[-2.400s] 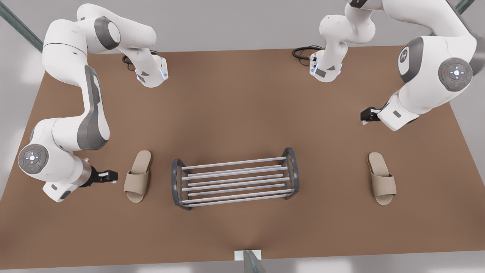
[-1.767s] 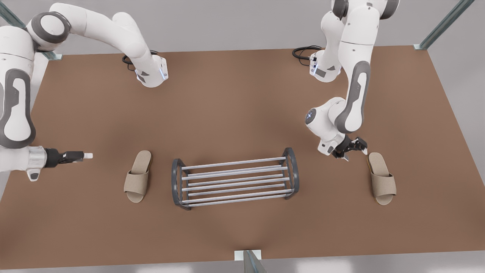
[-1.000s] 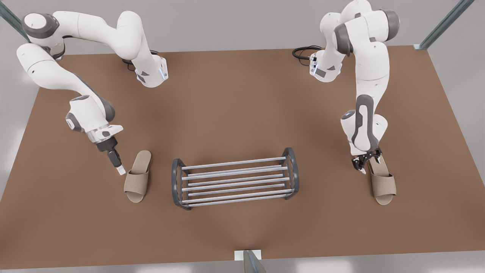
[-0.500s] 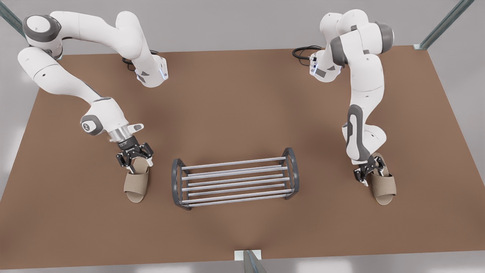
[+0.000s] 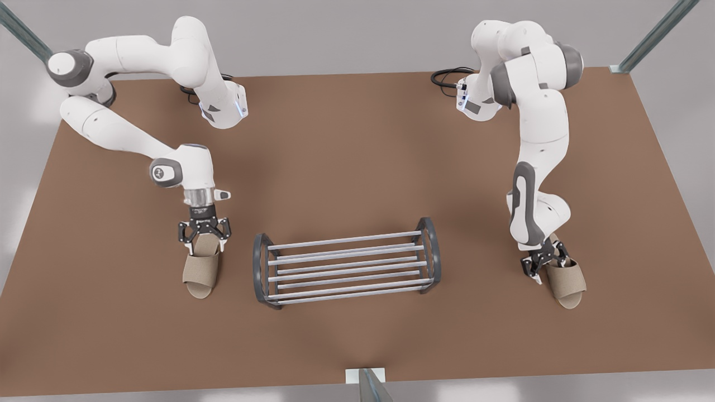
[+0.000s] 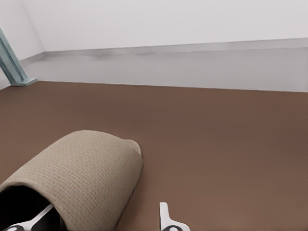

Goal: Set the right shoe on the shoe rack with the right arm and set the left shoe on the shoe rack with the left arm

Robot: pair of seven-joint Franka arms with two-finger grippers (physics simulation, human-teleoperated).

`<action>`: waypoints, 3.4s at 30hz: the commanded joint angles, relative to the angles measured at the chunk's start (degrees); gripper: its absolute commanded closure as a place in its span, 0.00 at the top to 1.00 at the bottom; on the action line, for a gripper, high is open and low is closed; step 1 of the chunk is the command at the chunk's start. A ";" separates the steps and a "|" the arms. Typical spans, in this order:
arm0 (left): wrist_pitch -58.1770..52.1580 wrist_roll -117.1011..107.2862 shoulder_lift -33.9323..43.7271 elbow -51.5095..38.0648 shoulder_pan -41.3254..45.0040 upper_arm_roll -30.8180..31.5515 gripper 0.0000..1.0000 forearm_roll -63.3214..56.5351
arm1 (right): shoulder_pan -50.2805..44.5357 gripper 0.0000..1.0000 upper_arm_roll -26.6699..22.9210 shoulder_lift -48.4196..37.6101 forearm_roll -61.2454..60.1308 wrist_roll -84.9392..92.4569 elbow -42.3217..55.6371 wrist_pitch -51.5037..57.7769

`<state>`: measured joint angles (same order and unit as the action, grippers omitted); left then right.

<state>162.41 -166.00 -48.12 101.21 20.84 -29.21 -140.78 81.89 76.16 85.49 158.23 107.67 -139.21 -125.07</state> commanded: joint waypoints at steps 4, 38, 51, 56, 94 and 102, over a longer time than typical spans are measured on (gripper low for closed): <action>-0.07 -33.95 -0.66 -1.54 -0.71 0.21 1.00 -0.28 | -2.18 1.00 -3.47 0.46 8.67 -9.50 0.26 6.16; 14.08 -34.65 15.59 -1.54 4.38 -0.32 0.21 0.25 | -7.80 1.00 -6.81 3.36 11.57 -14.07 8.08 5.72; 28.76 -34.39 37.83 -5.23 32.59 -0.06 0.21 5.52 | -10.70 1.00 -6.90 4.07 11.57 -14.95 11.95 5.54; 28.58 -34.39 33.97 -7.43 38.92 0.03 0.21 9.74 | -12.02 1.00 -6.81 4.07 11.57 -14.95 13.88 5.10; 26.73 -32.45 10.67 -15.25 34.18 -0.23 1.00 15.89 | -10.00 0.21 -0.40 -3.14 11.04 -10.47 12.57 -6.67; 28.66 -32.72 14.89 -11.92 34.71 -0.41 1.00 15.36 | -8.85 0.21 4.97 -6.91 -0.02 -3.79 12.56 -10.37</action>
<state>190.03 -166.00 -33.57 89.10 55.52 -29.63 -125.13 72.82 81.00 79.04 159.88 96.92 -126.48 -132.43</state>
